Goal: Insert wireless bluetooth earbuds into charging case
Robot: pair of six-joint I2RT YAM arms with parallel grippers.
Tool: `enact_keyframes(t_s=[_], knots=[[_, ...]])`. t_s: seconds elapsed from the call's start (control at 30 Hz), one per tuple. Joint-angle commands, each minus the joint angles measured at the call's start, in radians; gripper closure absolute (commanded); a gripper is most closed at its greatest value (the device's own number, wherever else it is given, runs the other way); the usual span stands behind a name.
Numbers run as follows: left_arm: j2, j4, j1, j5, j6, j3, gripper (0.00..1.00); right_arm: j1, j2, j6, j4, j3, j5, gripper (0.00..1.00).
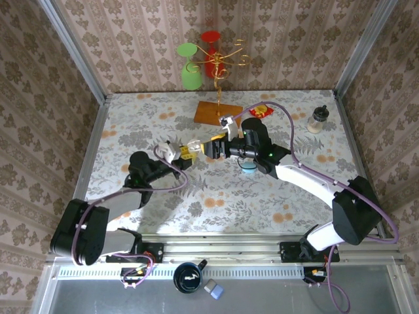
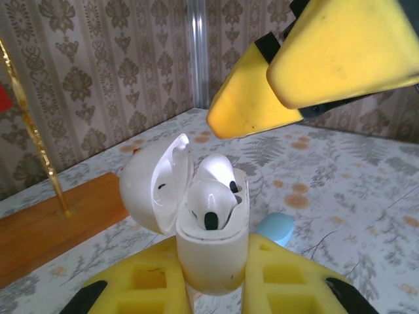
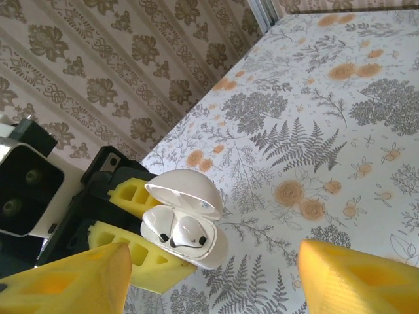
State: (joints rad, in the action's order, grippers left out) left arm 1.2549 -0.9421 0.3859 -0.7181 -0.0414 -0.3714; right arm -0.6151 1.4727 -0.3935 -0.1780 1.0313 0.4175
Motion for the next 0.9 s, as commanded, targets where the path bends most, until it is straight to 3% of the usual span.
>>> enact_keyframes(t_s=[0.0, 0.37, 0.57, 0.87], knots=[[-0.084, 0.197, 0.039, 0.145, -0.209, 0.010, 1.00, -0.009, 0.004, 0.054, 0.103, 0.083, -0.070, 0.30], [-0.234, 0.338, 0.160, 0.482, -0.438, 0.044, 1.00, -0.086, 0.229, 0.192, 0.481, 0.418, -0.231, 0.29], [-0.279, 0.340, 0.168, 0.522, -0.450, 0.064, 1.00, -0.101, 0.290, 0.222, 0.621, 0.510, -0.227, 0.29], [-0.297, 0.347, 0.166, 0.495, -0.419, 0.071, 1.00, -0.101, 0.211, 0.241, 0.604, 0.398, -0.229, 0.28]])
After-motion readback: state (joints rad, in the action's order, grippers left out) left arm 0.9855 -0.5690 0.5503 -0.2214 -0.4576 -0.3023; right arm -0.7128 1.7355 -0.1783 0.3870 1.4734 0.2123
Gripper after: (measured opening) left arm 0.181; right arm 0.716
